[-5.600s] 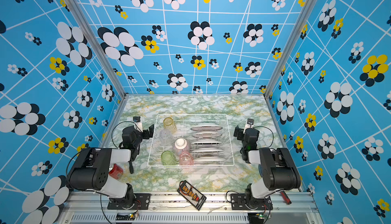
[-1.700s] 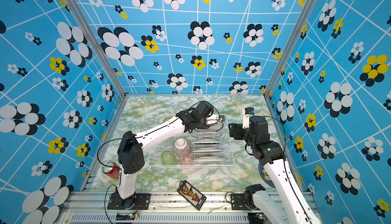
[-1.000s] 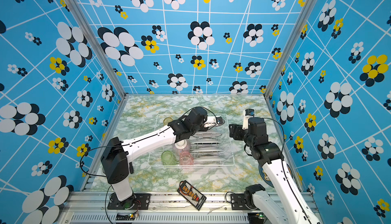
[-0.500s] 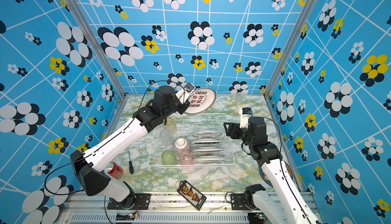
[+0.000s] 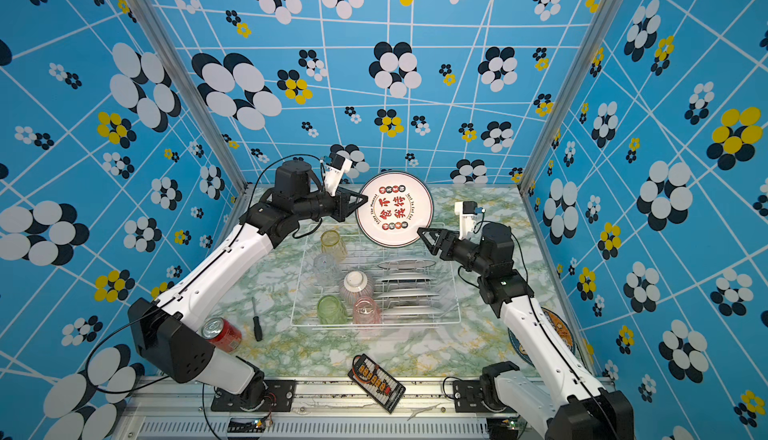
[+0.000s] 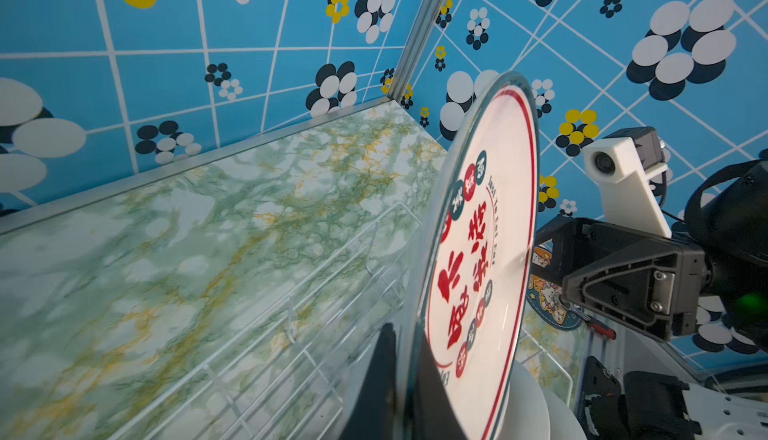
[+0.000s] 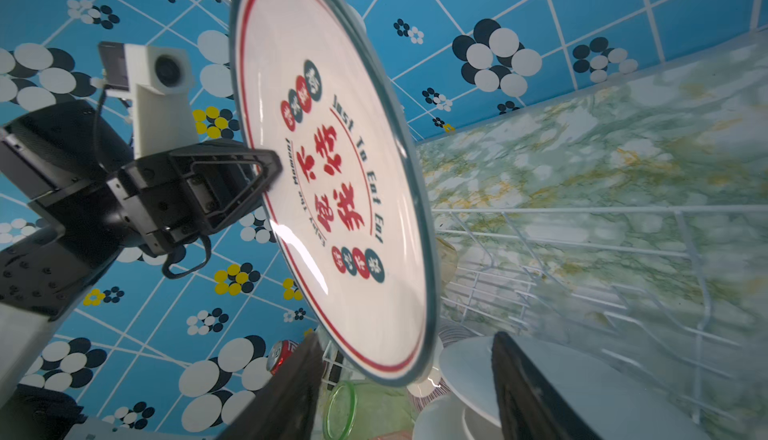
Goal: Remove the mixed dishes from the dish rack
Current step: 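Lift the red-lettered plate out of the rack with the left gripper, then grasp the plate's rim with the right gripper while the left gripper holds it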
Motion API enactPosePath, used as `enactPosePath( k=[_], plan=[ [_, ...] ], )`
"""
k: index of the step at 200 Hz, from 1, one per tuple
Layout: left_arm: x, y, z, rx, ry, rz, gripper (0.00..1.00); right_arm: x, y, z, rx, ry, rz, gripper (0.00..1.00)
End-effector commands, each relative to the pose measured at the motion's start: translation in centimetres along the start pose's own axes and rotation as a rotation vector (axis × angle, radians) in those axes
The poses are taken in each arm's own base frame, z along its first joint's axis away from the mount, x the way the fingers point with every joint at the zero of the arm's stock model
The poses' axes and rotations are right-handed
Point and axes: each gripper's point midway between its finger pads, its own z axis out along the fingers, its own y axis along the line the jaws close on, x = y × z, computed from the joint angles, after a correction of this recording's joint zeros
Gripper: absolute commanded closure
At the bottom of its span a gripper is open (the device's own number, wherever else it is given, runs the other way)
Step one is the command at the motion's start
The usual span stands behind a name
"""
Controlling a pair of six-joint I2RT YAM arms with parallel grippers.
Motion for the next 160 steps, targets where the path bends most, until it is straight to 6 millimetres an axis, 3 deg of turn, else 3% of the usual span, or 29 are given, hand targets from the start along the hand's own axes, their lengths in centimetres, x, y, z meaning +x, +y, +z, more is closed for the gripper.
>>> enactPosePath(
  k=[1,24,69,95,112,128,139,160],
  plan=[
    [-0.5,-1.9,0.7,0.159,-0.026,-0.063,1.00,-1.4,2.0,0.3,-0.103,-0.049,0.008,0.39],
    [0.0,-1.8,1.4,0.189,-0.028,-0.094,1.00,-1.8,1.8,0.8,-0.107,-0.062,0.026,0.52],
    [0.4,-1.3,2.0,0.191,-0.021,-0.114,1.00,-2.2,0.9,0.6,-0.056,-0.088,0.046,1.00],
    [0.9,-0.9,2.2,0.170,-0.005,-0.114,1.00,-2.3,0.4,0.1,-0.023,-0.101,0.039,1.00],
    [1.3,-0.3,2.1,0.133,0.004,-0.113,0.80,-2.8,0.1,-0.4,-0.004,-0.128,0.043,1.00],
    [1.8,0.3,1.8,0.082,0.011,-0.099,0.71,-3.9,-0.6,-1.5,0.024,-0.182,0.061,1.00],
    [2.4,1.1,1.5,0.027,0.020,-0.084,0.68,-4.7,-1.5,-2.5,0.071,-0.220,0.083,1.00],
    [4.0,2.8,0.1,-0.109,0.036,-0.033,0.66,-7.0,-5.4,-6.1,0.262,-0.318,0.110,1.00]
  ],
)
